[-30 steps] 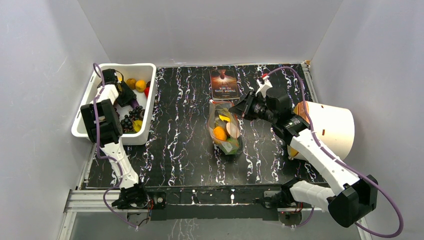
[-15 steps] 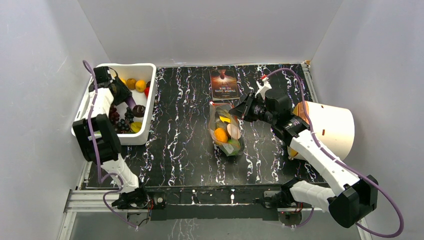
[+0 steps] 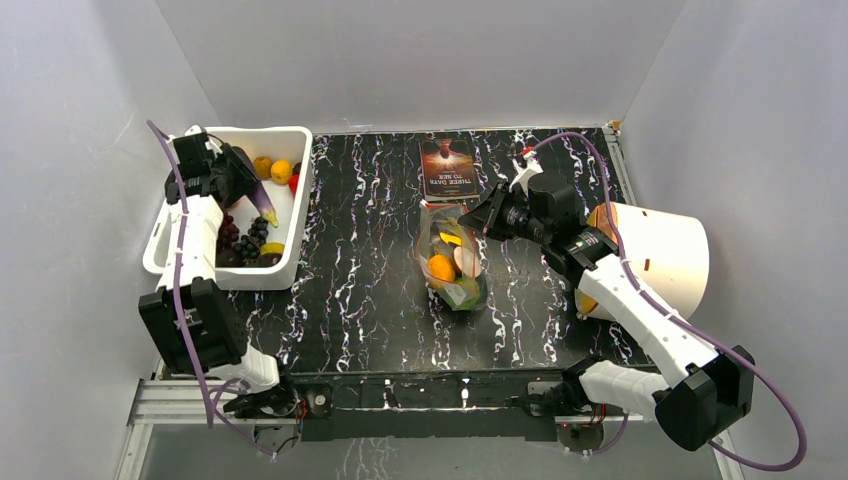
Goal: Place the food in the zip-top bag and seal the zipper
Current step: Pick up the fake vegetable from the bin, then place the fake vegetable in the zipper food storage bag.
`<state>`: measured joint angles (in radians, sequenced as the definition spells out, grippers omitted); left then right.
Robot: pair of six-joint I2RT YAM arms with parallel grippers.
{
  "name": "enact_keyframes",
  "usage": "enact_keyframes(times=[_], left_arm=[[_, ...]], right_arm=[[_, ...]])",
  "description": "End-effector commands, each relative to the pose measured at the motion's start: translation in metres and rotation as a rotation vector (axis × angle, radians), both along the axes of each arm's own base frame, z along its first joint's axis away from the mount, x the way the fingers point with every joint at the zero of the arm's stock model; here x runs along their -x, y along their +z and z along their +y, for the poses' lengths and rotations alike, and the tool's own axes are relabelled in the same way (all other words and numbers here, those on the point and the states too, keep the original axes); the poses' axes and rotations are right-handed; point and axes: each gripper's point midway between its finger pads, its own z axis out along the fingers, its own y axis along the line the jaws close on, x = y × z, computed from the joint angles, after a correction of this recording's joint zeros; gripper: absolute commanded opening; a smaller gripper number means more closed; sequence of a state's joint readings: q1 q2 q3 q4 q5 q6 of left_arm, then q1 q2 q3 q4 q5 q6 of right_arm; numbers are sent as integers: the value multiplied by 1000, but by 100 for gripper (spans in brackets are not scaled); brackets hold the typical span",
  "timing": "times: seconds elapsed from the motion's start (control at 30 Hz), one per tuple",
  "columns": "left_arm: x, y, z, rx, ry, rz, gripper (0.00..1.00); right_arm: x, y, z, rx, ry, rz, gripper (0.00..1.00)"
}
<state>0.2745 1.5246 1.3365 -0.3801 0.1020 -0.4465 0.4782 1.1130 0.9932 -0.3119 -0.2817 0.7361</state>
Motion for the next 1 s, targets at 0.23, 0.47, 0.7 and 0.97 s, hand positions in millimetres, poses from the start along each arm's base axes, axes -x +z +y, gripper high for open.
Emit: enact_keyframes(times=[0.23, 0.47, 0.7, 0.97], left_arm=[[8, 50, -19, -108, -39, -157, 25], [10, 70, -63, 16, -167, -218, 25], [22, 86, -124, 143, -325, -269, 25], [40, 110, -172, 279, -442, -335, 24]], right_arm=[[-13, 37, 8, -45, -14, -85, 0], [-22, 35, 11, -60, -42, -64, 0], [-35, 46, 11, -123, -105, -75, 0], [-47, 54, 17, -216, -150, -48, 0]])
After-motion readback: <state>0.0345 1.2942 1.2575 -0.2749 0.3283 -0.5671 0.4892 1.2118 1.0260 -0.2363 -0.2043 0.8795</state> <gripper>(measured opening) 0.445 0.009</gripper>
